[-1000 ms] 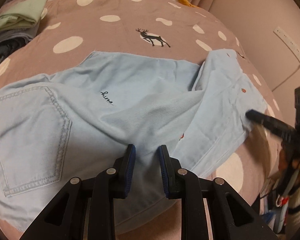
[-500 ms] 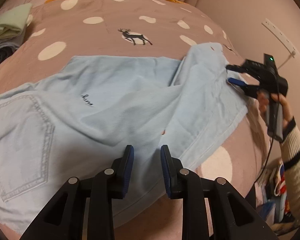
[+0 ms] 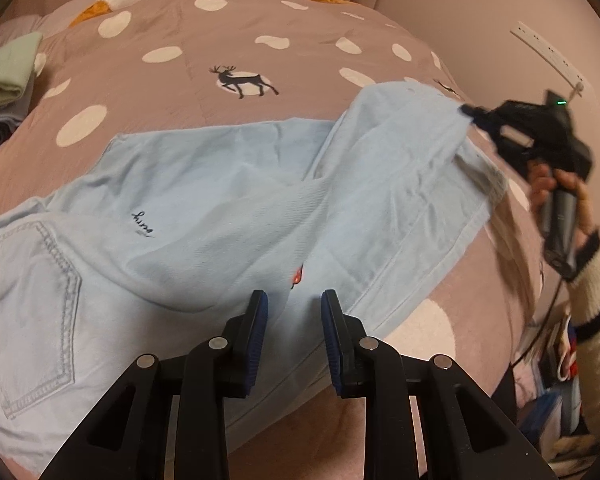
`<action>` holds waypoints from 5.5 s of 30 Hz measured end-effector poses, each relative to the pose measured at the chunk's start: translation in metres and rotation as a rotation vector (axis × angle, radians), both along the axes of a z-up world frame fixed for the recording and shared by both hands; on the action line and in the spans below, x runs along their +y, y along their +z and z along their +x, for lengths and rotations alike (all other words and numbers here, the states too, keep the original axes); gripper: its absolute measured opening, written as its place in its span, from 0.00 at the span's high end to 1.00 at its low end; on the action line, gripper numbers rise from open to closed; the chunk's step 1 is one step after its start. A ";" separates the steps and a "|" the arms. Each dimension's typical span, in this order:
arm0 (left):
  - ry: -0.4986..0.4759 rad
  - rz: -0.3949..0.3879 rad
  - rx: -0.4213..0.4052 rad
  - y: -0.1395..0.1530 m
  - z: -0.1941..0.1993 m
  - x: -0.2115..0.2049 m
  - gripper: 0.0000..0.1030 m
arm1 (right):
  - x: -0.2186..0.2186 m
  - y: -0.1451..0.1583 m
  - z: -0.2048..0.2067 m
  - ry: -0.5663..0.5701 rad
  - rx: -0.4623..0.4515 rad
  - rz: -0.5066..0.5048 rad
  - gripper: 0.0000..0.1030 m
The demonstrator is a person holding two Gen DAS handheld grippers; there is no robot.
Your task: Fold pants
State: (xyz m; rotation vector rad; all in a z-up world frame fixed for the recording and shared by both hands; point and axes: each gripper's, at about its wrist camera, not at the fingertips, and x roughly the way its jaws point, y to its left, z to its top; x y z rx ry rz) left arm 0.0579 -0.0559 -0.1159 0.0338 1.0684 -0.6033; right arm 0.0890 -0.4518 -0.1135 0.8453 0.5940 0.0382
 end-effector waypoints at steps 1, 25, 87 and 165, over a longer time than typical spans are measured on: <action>-0.007 -0.002 -0.003 0.000 -0.001 -0.001 0.76 | 0.001 0.008 -0.009 -0.010 -0.005 -0.029 0.97; -0.001 -0.046 0.021 0.011 -0.009 0.006 0.76 | 0.012 -0.050 -0.075 0.066 0.168 0.149 0.70; 0.321 -0.011 -0.018 -0.002 0.009 0.157 0.76 | 0.333 -0.004 0.125 0.831 0.128 -0.651 0.55; -0.034 0.027 0.076 -0.011 0.018 -0.055 0.73 | -0.095 -0.072 -0.031 -0.171 0.197 0.068 0.95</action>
